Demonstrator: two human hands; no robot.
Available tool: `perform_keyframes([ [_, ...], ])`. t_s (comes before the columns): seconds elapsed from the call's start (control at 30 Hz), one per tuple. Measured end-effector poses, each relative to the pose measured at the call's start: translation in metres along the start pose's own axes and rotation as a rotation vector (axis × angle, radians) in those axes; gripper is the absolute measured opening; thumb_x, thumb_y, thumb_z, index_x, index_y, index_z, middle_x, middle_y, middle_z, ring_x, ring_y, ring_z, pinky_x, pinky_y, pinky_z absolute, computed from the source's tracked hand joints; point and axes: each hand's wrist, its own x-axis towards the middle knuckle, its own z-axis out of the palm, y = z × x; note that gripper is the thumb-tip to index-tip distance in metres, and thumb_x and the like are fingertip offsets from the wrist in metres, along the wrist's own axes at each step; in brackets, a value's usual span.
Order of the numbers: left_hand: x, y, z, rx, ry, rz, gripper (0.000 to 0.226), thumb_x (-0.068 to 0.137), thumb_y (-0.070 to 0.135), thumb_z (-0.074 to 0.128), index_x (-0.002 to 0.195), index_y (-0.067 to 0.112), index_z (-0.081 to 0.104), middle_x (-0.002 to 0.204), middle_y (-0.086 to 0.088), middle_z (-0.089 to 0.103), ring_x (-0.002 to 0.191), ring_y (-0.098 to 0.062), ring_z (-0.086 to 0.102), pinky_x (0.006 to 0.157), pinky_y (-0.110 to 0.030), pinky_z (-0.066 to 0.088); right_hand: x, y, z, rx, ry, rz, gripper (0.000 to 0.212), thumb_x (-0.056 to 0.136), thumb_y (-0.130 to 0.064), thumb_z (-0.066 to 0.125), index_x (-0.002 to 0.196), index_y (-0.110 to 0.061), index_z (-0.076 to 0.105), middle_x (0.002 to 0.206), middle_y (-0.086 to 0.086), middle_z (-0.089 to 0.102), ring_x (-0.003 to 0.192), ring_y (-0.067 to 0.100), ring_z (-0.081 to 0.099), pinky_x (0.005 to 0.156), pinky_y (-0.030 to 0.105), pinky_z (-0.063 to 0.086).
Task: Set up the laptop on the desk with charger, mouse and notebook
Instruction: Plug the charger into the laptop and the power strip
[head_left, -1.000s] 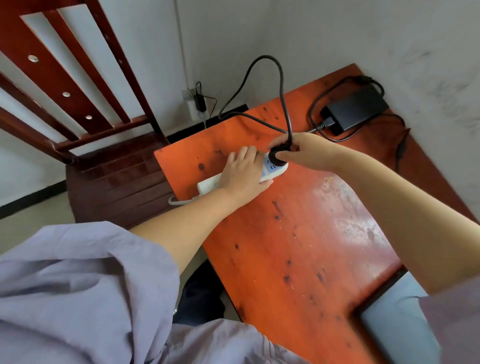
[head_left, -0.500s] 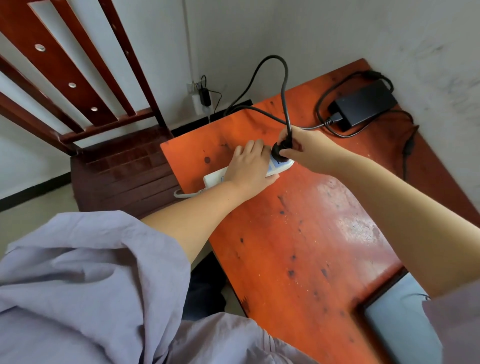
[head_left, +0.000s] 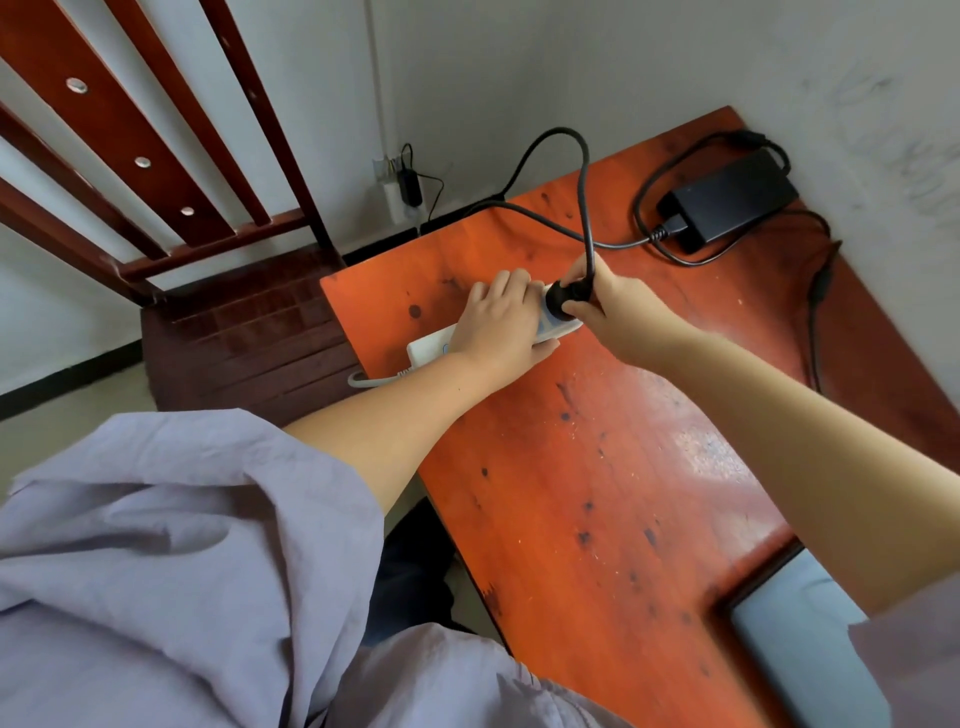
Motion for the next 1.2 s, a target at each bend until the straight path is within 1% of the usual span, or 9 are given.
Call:
perform_keyframes([
  [0.27, 0.000, 0.000, 0.001, 0.037, 0.014, 0.001, 0.054, 0.083, 0.048, 0.055, 0.120, 0.010, 0.046, 0.120, -0.009, 0.051, 0.113, -0.027, 0.046, 0.091, -0.038, 0.037, 0.005, 0.002, -0.005, 0.010, -0.046, 0.005, 0.016, 0.093, -0.013, 0.050, 0.105, -0.016, 0.040, 0.087, 0.002, 0.056, 0.072, 0.017, 0.051, 0.057, 0.016, 0.035],
  [0.37, 0.000, 0.001, 0.000, 0.032, 0.013, 0.002, 0.054, 0.083, 0.047, 0.055, 0.121, 0.009, 0.046, 0.121, -0.009, 0.051, 0.114, -0.027, 0.045, 0.091, -0.038, 0.037, 0.003, -0.002, 0.007, 0.057, 0.060, 0.014, 0.016, 0.091, -0.020, 0.054, 0.100, -0.018, 0.040, 0.079, -0.003, 0.055, 0.066, 0.013, 0.052, 0.055, 0.018, 0.038],
  [0.47, 0.001, 0.001, 0.001, 0.029, 0.006, -0.004, 0.056, 0.083, 0.047, 0.054, 0.123, 0.009, 0.046, 0.123, -0.009, 0.050, 0.115, -0.027, 0.044, 0.094, -0.038, 0.036, 0.002, -0.006, 0.019, 0.128, 0.232, 0.042, 0.021, 0.091, -0.027, 0.056, 0.100, -0.011, 0.045, 0.086, 0.003, 0.063, 0.072, 0.021, 0.057, 0.062, 0.030, 0.048],
  [0.53, 0.001, 0.001, 0.000, 0.030, 0.009, -0.005, 0.055, 0.083, 0.047, 0.054, 0.122, 0.009, 0.046, 0.123, -0.009, 0.050, 0.115, -0.027, 0.044, 0.094, -0.038, 0.036, 0.006, -0.007, 0.017, 0.085, 0.234, 0.047, 0.021, 0.091, -0.029, 0.055, 0.100, -0.012, 0.046, 0.091, 0.005, 0.065, 0.077, 0.023, 0.058, 0.067, 0.037, 0.049],
  [0.63, 0.000, 0.001, 0.000, 0.048, 0.002, -0.006, 0.053, 0.083, 0.048, 0.054, 0.119, 0.009, 0.048, 0.119, -0.009, 0.050, 0.112, -0.027, 0.045, 0.091, -0.037, 0.037, 0.012, -0.004, 0.005, 0.061, 0.145, 0.050, 0.019, 0.091, -0.032, 0.054, 0.097, -0.016, 0.046, 0.090, 0.003, 0.065, 0.078, 0.023, 0.059, 0.068, 0.036, 0.048],
  [0.87, 0.001, 0.001, -0.002, 0.014, -0.010, -0.008, 0.056, 0.083, 0.045, 0.056, 0.123, 0.008, 0.046, 0.121, -0.010, 0.050, 0.113, -0.027, 0.045, 0.092, -0.039, 0.036, 0.001, -0.007, 0.020, 0.052, 0.236, 0.038, 0.018, 0.091, -0.028, 0.054, 0.097, -0.014, 0.046, 0.085, 0.005, 0.065, 0.073, 0.025, 0.057, 0.064, 0.038, 0.048],
  [1.0, 0.000, 0.001, 0.000, 0.035, 0.002, -0.015, 0.051, 0.082, 0.047, 0.058, 0.114, 0.008, 0.050, 0.114, -0.009, 0.052, 0.109, -0.027, 0.047, 0.089, -0.037, 0.038, 0.011, -0.005, 0.004, 0.131, 0.157, 0.036, 0.017, 0.091, -0.030, 0.055, 0.095, -0.017, 0.046, 0.077, -0.009, 0.057, 0.070, 0.010, 0.053, 0.058, 0.017, 0.041],
  [1.13, 0.001, 0.001, -0.001, 0.030, -0.008, -0.014, 0.054, 0.082, 0.047, 0.057, 0.119, 0.009, 0.049, 0.118, -0.009, 0.052, 0.111, -0.027, 0.046, 0.090, -0.037, 0.037, 0.006, -0.006, 0.011, 0.118, 0.174, 0.034, 0.019, 0.091, -0.028, 0.054, 0.100, -0.012, 0.048, 0.086, 0.001, 0.062, 0.076, 0.020, 0.056, 0.066, 0.030, 0.046],
  [1.2, 0.001, 0.001, 0.000, 0.025, -0.004, -0.014, 0.055, 0.082, 0.047, 0.056, 0.121, 0.009, 0.047, 0.121, -0.009, 0.051, 0.113, -0.027, 0.045, 0.091, -0.037, 0.036, 0.004, -0.006, 0.013, 0.112, 0.180, 0.019, 0.018, 0.092, -0.026, 0.053, 0.100, -0.011, 0.049, 0.084, 0.000, 0.062, 0.076, 0.018, 0.056, 0.065, 0.029, 0.046],
])
